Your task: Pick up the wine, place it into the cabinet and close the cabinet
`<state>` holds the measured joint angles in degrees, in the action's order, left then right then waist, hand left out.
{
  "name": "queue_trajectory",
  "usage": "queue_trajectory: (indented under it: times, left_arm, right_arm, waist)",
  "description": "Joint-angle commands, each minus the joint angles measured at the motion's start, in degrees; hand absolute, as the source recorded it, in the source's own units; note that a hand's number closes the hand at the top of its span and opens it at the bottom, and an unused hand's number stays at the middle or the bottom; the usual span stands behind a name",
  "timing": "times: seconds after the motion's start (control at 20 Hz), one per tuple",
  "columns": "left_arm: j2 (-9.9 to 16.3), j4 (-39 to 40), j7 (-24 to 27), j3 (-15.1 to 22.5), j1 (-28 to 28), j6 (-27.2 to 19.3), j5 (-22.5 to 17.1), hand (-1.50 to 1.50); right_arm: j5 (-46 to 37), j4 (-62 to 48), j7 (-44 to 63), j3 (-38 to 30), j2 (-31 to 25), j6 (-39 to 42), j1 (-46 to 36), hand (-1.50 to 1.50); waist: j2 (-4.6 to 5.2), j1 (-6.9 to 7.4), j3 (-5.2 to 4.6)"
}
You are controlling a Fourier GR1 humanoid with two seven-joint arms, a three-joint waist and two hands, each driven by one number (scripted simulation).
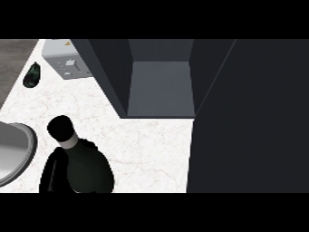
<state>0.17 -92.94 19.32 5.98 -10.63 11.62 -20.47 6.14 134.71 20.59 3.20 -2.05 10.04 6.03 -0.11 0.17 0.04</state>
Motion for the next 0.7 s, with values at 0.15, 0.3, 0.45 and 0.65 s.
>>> queue_trajectory:
  times: [0.15, 0.3, 0.45, 0.65]
  left_arm:
    - [-0.2, -4.3, -5.2, 5.5, 5.2, -9.9, -2.2, 1.5]
    - [-0.2, -5.6, -9.4, 8.2, 11.0, -17.2, -1.3, 1.5]
    - [-0.2, -5.8, -11.3, 7.9, 15.2, -20.3, 0.7, 1.5]
    - [-0.2, 7.5, -7.5, 8.3, 28.5, -26.2, -0.1, 1.5]
  right_arm:
    - [1.8, 4.0, 5.7, -0.3, -0.7, -1.1, -2.0, -1.5]
    - [-2.9, -0.7, -1.8, 2.9, 1.9, -0.4, 1.3, -1.5]
    - [4.1, 1.6, 0.0, -2.6, -0.9, 2.0, 3.2, -1.5]
    - [-0.3, -1.1, -2.1, 0.4, 0.9, 0.7, 0.3, -1.5]
  waist:
    - [0.07, -0.22, -0.05]
    - [0.08, -0.34, -0.03]
    - [0.06, -0.46, -0.02]
    - [0.2, -0.84, -0.04]
